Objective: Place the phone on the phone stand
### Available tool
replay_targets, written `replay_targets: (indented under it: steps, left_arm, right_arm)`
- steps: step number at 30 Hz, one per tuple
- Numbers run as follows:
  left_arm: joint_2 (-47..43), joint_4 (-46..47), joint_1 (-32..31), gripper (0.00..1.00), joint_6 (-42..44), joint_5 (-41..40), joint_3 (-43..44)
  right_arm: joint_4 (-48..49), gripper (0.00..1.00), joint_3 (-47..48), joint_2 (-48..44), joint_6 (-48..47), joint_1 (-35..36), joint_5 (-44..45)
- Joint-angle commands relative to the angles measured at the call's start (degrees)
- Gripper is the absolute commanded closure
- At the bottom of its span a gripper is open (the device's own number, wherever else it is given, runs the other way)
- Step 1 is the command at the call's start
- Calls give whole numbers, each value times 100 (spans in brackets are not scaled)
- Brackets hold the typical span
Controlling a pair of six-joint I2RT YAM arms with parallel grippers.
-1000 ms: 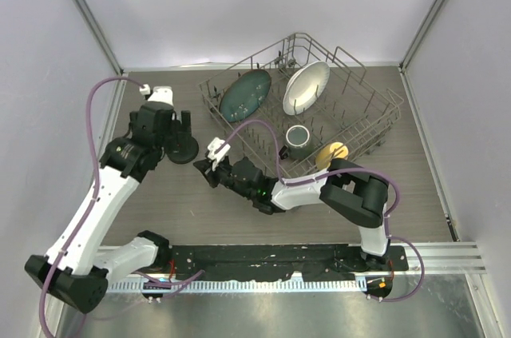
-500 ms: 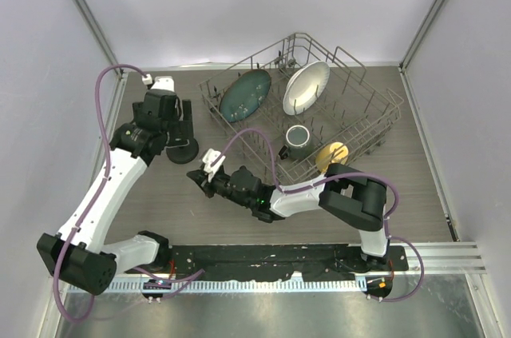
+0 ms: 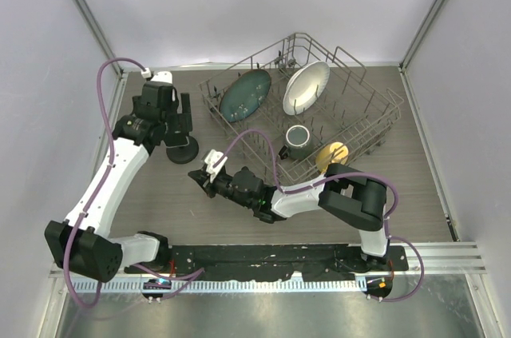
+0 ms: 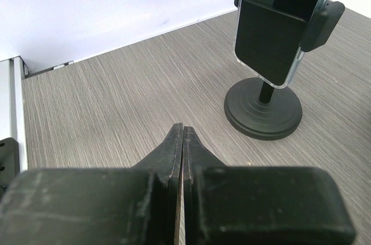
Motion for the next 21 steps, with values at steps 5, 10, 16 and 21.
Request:
replay_targets:
  steps: [5,10,16,21]
  left_arm:
    - [65,337,48,5,106,197,331]
    - [74,311,56,16,97,100,314]
    - [118,319,48,11,132,30,331]
    - [223,302,56,18,149,12,349]
  right_arm:
    - [563,96,-36,-130,-131,-6,4]
    - [590,96,-53,-121,-149,-6,-31]
    - [607,96,-71,-130,-157,3,-75]
    - [634,96,-97,-138,-166,-14,-102]
